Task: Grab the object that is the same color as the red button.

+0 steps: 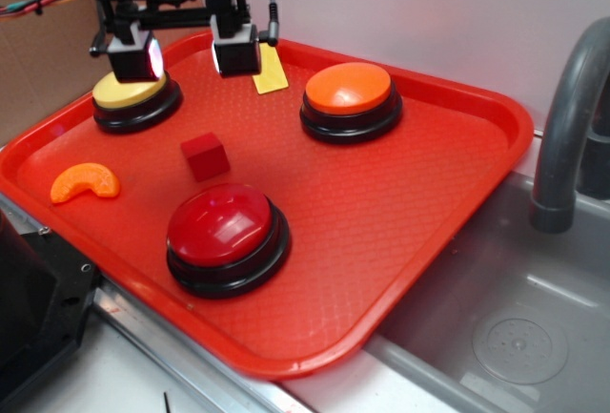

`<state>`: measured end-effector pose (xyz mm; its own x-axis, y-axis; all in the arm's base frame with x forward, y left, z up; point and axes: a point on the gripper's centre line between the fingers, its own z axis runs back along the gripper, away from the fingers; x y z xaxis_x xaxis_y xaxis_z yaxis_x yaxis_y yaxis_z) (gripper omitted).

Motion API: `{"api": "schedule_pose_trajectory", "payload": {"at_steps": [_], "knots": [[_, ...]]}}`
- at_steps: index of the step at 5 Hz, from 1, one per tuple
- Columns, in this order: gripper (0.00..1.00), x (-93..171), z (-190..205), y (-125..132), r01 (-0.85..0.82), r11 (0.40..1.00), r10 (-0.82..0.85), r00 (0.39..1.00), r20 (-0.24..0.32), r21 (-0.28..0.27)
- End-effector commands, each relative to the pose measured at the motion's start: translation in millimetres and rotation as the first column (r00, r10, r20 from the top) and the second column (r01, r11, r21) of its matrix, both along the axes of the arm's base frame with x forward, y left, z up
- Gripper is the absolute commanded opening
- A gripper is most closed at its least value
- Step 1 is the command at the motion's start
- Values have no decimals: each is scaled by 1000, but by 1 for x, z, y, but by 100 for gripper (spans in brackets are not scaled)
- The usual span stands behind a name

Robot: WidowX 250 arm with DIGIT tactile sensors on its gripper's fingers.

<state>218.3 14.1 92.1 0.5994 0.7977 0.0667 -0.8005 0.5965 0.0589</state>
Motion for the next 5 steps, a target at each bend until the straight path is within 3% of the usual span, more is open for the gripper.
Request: {"api": "schedule_pose_trajectory", "payload": {"at_steps": [1,3,4,5], "knots": [[100,-11,-34,28,-139,988,142,989,36,-67],[100,-17,-62,14,-78,991,82,996,28,-106],[100,-15,-69,4,-53,981,67,995,71,-186],[100,-12,-71,-5,-15,984,29,997,72,-177]]}}
